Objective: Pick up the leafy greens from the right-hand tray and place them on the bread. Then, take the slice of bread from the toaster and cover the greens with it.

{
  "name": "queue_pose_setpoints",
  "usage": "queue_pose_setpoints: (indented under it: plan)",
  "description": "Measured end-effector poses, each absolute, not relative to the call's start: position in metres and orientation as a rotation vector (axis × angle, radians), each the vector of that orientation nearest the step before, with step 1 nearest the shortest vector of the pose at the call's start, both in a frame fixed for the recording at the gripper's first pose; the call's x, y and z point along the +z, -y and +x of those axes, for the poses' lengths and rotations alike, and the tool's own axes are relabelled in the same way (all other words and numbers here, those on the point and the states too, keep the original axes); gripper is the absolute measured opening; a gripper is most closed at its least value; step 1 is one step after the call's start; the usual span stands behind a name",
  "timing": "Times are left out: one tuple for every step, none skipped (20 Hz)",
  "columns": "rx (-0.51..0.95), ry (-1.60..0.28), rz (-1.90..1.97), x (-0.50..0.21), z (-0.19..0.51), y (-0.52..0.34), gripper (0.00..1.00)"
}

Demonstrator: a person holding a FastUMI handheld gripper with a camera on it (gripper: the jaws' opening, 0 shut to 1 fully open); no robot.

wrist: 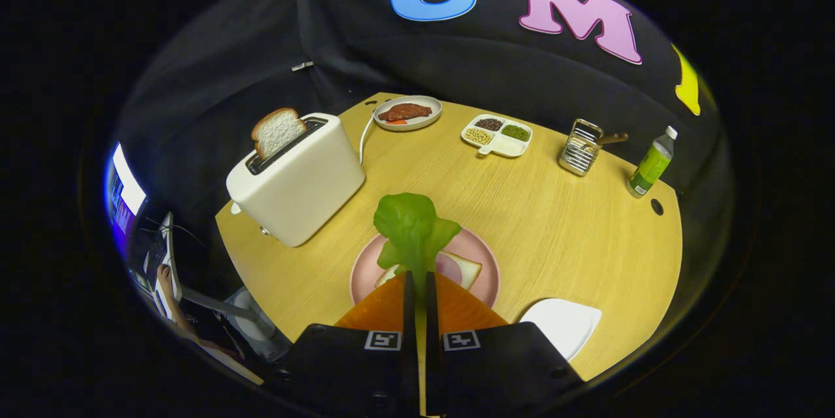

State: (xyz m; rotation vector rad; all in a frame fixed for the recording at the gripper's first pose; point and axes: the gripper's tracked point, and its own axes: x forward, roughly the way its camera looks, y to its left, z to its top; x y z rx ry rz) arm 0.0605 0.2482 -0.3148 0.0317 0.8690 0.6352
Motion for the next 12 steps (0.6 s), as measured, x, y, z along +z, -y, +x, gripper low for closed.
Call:
queue_pose_setpoints:
  plan:
    - [0.636, -0.879, 0.025, -0.321, 0.063, -0.253, 0.09]
    - [0.636, -0.888, 0.017, -0.327, 0.066, -0.256, 0.09]
    - [0.637, -0.895, 0.008, -0.331, 0.067, -0.259, 0.09]
    - [0.631, -0.898, -0.005, -0.334, 0.069, -0.259, 0.09]
    - [0.624, -0.903, -0.017, -0.339, 0.07, -0.259, 0.09]
    - [0.615, -0.911, -0.023, -0.344, 0.071, -0.258, 0.09]
    - [0.593, -0.909, -0.044, -0.349, 0.074, -0.254, 0.2]
    - [0.577, -0.896, -0.066, -0.348, 0.078, -0.25, 0.37]
    - [0.564, -0.88, -0.09, -0.353, 0.082, -0.25, 0.53]
    - [0.564, -0.875, -0.1, -0.353, 0.082, -0.251, 0.69]
    - [0.562, -0.875, -0.104, -0.356, 0.08, -0.25, 0.85]
    - [0.56, -0.87, -0.105, -0.353, 0.079, -0.25, 0.87]
